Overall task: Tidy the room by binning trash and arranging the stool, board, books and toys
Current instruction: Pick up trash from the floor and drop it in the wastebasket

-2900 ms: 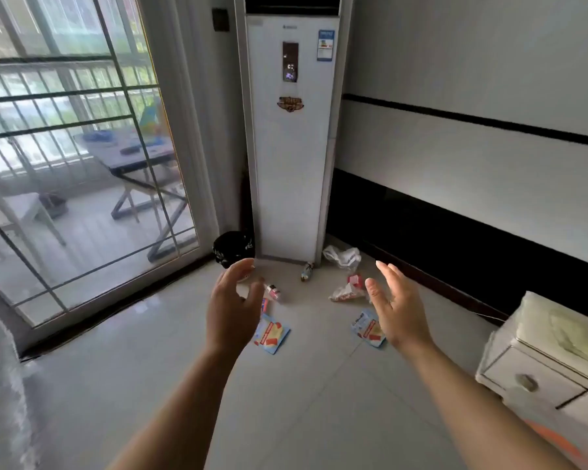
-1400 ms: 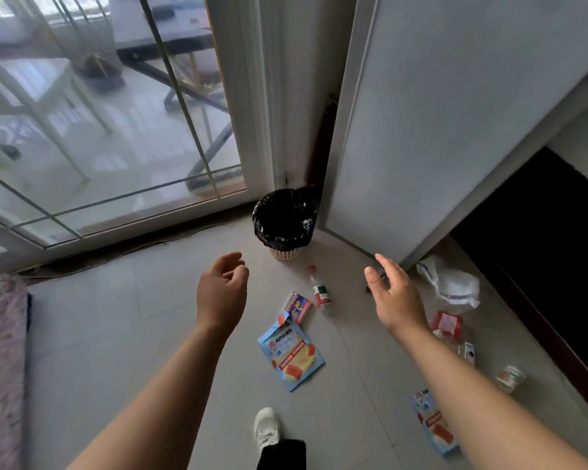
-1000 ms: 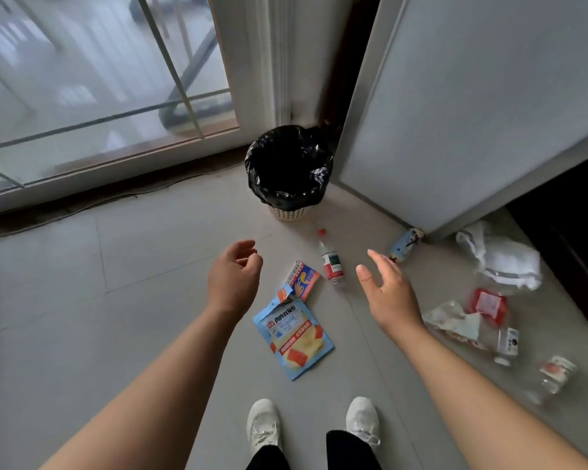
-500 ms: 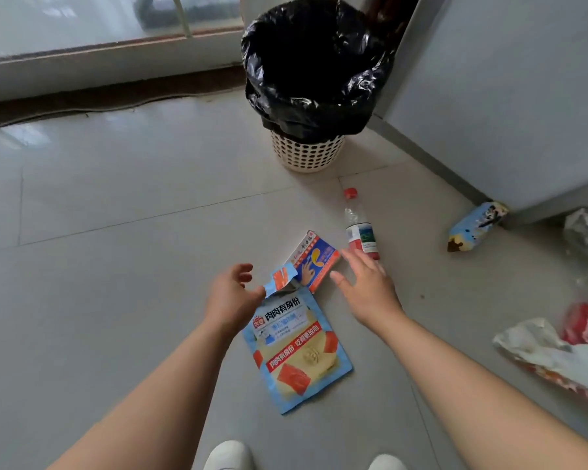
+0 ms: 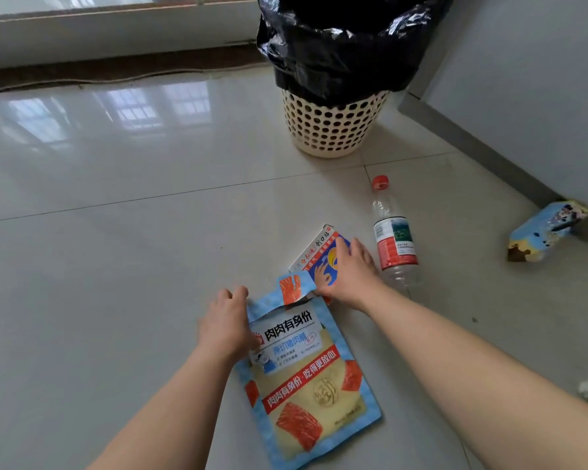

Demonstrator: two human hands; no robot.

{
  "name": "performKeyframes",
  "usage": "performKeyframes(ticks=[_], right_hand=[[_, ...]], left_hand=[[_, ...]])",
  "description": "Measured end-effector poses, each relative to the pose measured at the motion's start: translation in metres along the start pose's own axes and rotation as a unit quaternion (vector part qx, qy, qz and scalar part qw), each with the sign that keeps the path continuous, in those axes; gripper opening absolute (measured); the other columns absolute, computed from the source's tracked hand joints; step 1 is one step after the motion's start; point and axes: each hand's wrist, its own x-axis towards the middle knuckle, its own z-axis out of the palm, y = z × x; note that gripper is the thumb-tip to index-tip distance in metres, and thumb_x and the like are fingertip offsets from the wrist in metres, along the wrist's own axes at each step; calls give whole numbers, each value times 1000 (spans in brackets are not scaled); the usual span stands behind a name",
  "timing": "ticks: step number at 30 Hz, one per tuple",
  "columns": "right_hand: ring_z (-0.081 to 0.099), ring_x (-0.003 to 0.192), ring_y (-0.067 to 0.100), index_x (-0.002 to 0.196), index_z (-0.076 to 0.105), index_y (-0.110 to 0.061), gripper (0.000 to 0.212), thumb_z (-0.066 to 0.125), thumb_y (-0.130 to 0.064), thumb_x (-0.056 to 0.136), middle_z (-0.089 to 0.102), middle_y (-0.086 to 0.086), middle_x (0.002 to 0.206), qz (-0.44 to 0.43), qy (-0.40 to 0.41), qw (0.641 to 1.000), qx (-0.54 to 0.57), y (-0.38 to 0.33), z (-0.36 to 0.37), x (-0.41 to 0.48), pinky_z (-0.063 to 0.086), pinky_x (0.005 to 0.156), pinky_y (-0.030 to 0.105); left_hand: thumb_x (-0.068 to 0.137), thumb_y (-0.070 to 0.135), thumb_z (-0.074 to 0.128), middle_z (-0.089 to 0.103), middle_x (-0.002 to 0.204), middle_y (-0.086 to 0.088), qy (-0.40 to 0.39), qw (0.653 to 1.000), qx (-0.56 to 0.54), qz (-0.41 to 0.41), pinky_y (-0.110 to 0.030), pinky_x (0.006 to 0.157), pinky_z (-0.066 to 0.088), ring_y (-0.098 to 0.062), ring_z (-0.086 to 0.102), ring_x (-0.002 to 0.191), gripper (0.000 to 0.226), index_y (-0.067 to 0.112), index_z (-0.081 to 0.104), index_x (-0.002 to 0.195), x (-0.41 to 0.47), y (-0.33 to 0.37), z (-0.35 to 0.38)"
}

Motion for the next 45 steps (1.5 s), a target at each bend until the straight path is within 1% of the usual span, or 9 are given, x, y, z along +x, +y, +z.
performKeyframes(ticks=[10, 14, 20, 27, 31, 33, 38, 41, 45], right_hand=[[45, 114, 31, 129, 28, -8, 95, 78, -53, 63, 35, 14, 126, -5, 80, 990, -115, -11, -7, 3, 40, 98, 39], [55, 107, 30, 123, 35, -12, 74, 79, -40, 71, 36, 11, 123, -1, 80, 995, -60, -15, -16, -2, 48, 93, 41], [55, 107, 29, 122, 36, -11, 59, 73, -27, 79, 38, 12, 124, -6, 87, 996, -25, -7, -18, -12, 50, 93, 42], [60, 94, 25, 113, 46, -11, 27, 57, -11, 88, 61, 8, 112, -27, 101, 992, 75, -3, -28, -22, 50, 76, 33], [56, 79, 16, 107, 50, -16, 18, 44, -6, 94, 65, 2, 102, -40, 178, 968, 174, -3, -52, -31, 40, 58, 25], [55, 74, 11, 106, 50, -18, 16, 42, -8, 96, 63, -1, 98, -46, 228, 951, 206, -4, -70, -35, 38, 53, 20], [61, 90, 15, 120, 51, -19, 26, 43, -10, 97, 64, -2, 105, -87, 338, 902, 255, -13, -135, -45, 46, 67, 22], [58, 87, 13, 123, 52, -16, 28, 45, -10, 97, 64, -2, 106, -91, 387, 875, 275, -18, -174, -56, 41, 63, 12], [61, 86, 20, 123, 55, -12, 29, 51, -9, 94, 68, 4, 105, -97, 455, 834, 296, -27, -230, -65, 42, 71, 19]], left_hand=[[70, 18, 78, 60, 102, -2, 2, 997, -81, -15, -34, 75, 54, -24, 60, 89, 43, 18, 49, 101, 6, -8, 12], [73, 26, 76, 59, 101, 1, 16, 999, -34, -5, -33, 78, 51, -20, 56, 92, 23, 22, 58, 87, 2, -12, 13], [79, 19, 70, 50, 112, -4, 77, 997, -13, 24, -34, 79, 47, -26, 51, 101, 33, 15, 53, 107, 5, -5, 17], [87, 12, 52, 65, 86, -1, -3, 998, -68, 3, -32, 67, 55, -22, 64, 79, 10, 18, 58, 83, 1, 7, 10], [89, 15, 55, 61, 76, 8, 11, 995, -98, 7, -21, 49, 41, -10, 57, 67, 10, 21, 63, 92, 1, 19, -27], [90, 18, 57, 63, 76, 9, 34, 986, -163, 19, -24, 55, 48, -10, 60, 69, 8, 20, 63, 97, 3, 26, -57], [96, 20, 50, 70, 88, -4, 79, 950, -289, 86, -44, 70, 60, -25, 69, 82, 11, 19, 61, 100, -6, 62, -146], [99, 17, 44, 67, 87, -7, 111, 924, -342, 132, -34, 56, 58, -24, 67, 77, 13, 19, 56, 104, -26, 87, -194], [100, 15, 42, 66, 88, -5, 158, 893, -391, 159, -23, 47, 52, -16, 66, 74, 18, 19, 55, 111, -45, 112, -249]])
